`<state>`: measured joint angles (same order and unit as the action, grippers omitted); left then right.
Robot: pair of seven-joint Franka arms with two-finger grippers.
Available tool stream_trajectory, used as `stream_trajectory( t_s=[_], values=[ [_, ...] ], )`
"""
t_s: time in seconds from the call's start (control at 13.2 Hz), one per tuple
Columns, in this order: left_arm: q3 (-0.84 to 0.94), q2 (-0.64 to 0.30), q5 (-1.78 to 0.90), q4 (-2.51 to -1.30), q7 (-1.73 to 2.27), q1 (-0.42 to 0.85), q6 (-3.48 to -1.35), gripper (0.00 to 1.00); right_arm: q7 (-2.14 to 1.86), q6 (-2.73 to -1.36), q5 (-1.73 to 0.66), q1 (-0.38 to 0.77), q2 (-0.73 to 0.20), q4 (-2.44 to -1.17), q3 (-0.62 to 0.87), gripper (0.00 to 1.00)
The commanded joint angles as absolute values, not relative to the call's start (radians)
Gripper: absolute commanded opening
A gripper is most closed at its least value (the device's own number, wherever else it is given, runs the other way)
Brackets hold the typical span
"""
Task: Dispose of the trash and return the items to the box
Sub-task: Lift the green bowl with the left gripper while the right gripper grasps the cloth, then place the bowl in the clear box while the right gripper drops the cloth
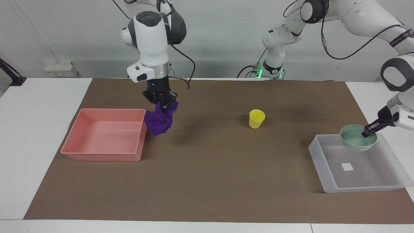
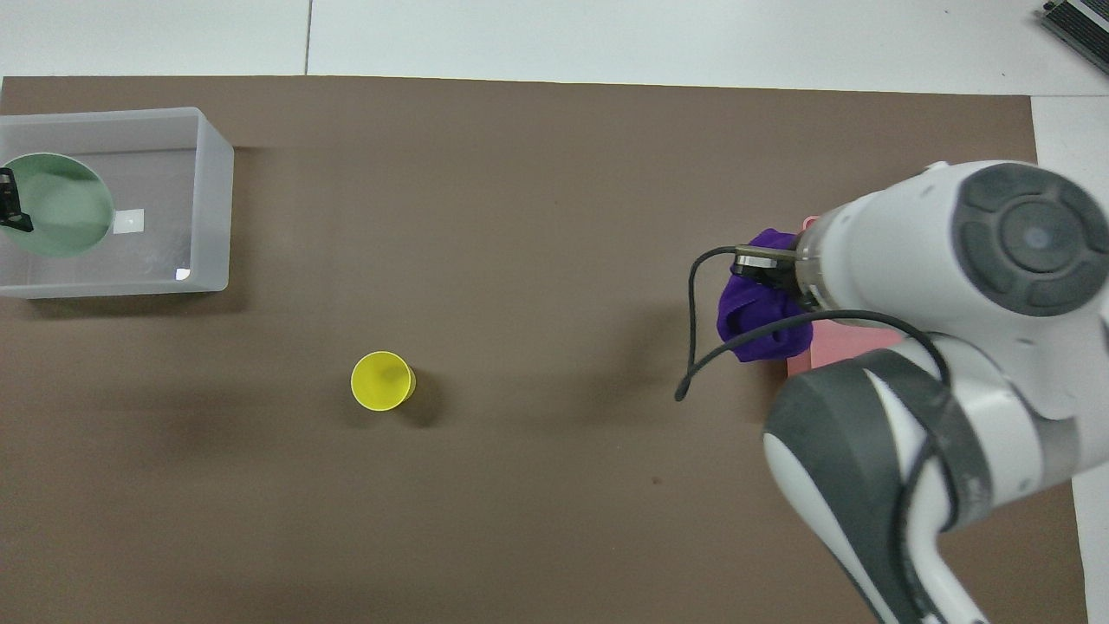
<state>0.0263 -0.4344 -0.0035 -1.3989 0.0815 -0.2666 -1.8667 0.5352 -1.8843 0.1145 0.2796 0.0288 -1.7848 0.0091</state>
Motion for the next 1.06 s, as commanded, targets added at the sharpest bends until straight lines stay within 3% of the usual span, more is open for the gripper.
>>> stream_trajectory(
  t_s=[0.0,0.3,0.46,0.61,0.76,0.84,0.91,0.99],
  values=[
    [0.034,-0.526,-0.005,-1.358,0.130,-0.268,-1.952,0.00,0.410,-1.806,0.138,0.188,0.101,-1.802,0.018,0.00],
    [0.034,-0.609,-0.005,-1.361,0.127,-0.267,-2.066,0.00,0.215,-1.736,0.150,0.051,0.120,-1.773,0.018,0.00],
    [0.034,-0.635,-0.003,-1.365,0.123,-0.265,-2.075,0.00,0.085,-1.773,0.150,-0.053,0.121,-1.802,0.018,0.00],
    [0.034,-0.650,-0.002,-1.370,0.124,-0.256,-2.075,0.00,-0.049,-1.899,0.147,-0.147,0.143,-1.897,0.018,0.00],
    [0.034,-0.655,0.003,-1.371,0.117,-0.259,-2.075,0.35,-0.066,-1.948,0.147,-0.187,0.130,-1.942,0.017,0.00],
    [0.034,-0.657,0.005,-1.371,0.115,-0.261,-2.075,0.73,-0.071,-1.969,0.146,-0.201,0.118,-1.963,0.017,0.00],
    [0.034,-0.655,0.011,-1.371,0.103,-0.259,-2.075,1.00,-0.071,-1.991,0.141,-0.206,0.100,-1.986,0.017,0.00],
    [0.034,-0.649,0.009,-1.368,0.083,-0.258,-2.075,1.00,-0.064,-2.026,0.138,-0.207,0.085,-2.008,0.017,0.00]
  ],
)
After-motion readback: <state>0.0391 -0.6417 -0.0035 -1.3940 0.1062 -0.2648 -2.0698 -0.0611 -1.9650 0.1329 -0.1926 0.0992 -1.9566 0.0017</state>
